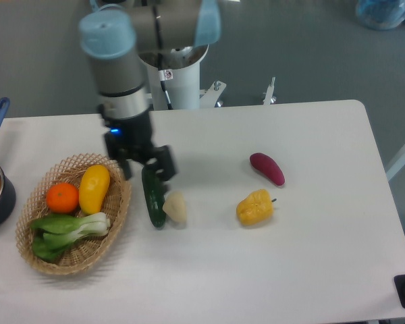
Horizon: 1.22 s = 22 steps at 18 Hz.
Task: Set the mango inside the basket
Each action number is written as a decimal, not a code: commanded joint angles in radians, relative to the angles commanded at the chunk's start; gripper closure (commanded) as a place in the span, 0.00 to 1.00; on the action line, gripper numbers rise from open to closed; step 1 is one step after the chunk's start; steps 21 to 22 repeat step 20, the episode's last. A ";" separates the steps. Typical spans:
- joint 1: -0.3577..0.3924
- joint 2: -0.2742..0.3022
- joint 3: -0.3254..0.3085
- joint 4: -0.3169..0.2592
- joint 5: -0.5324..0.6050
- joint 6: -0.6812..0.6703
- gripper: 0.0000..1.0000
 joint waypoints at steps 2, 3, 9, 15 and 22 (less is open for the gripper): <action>0.067 -0.003 -0.006 -0.012 0.000 0.095 0.00; 0.100 -0.008 -0.006 -0.018 -0.001 0.162 0.00; 0.333 -0.043 -0.078 -0.020 -0.107 0.389 0.00; 0.438 -0.172 -0.095 -0.008 -0.160 0.663 0.00; 0.410 -0.160 -0.121 -0.009 -0.117 0.655 0.00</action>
